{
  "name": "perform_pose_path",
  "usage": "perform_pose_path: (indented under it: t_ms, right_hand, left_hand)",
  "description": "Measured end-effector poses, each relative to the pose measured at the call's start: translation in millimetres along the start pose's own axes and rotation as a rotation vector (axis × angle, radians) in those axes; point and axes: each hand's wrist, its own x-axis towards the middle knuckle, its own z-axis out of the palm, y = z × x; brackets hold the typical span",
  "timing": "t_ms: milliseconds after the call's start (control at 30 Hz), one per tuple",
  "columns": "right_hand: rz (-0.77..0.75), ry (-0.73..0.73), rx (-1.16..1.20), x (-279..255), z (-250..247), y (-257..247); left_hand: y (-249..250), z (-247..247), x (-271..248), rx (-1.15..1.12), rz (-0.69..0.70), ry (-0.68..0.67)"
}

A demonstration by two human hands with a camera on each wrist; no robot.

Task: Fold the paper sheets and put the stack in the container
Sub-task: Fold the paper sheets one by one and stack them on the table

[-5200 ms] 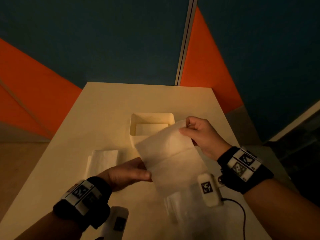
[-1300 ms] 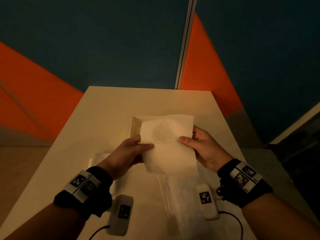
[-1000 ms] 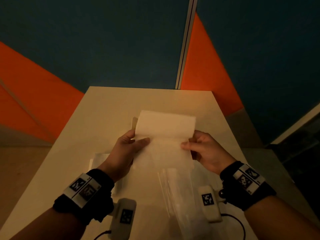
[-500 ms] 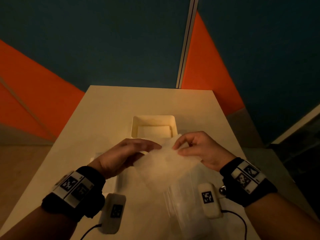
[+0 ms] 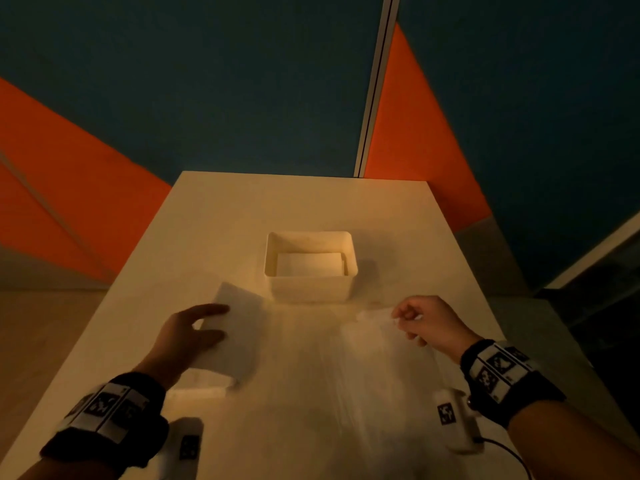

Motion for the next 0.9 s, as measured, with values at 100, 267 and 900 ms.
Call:
perform_pose_path:
  t_ms: [100,267,900]
  right_hand:
    - [0.059,0.059,-0.037,2.7,-6.5,20.8]
    - [0.081,0.148,-0.115,8.0,-15.0,38.1]
    - [0.144,-0.198,-0.802,21.9,-19.2,27.9]
  left_hand:
    - [-17.6,-10.9,3.0,0.029,-0.046,0.077]
    - [-40.8,-14.9,12.8,0.174,-0.053,0.146]
    - [-52.0,-6.1,16.7,1.053,0.133,0.230]
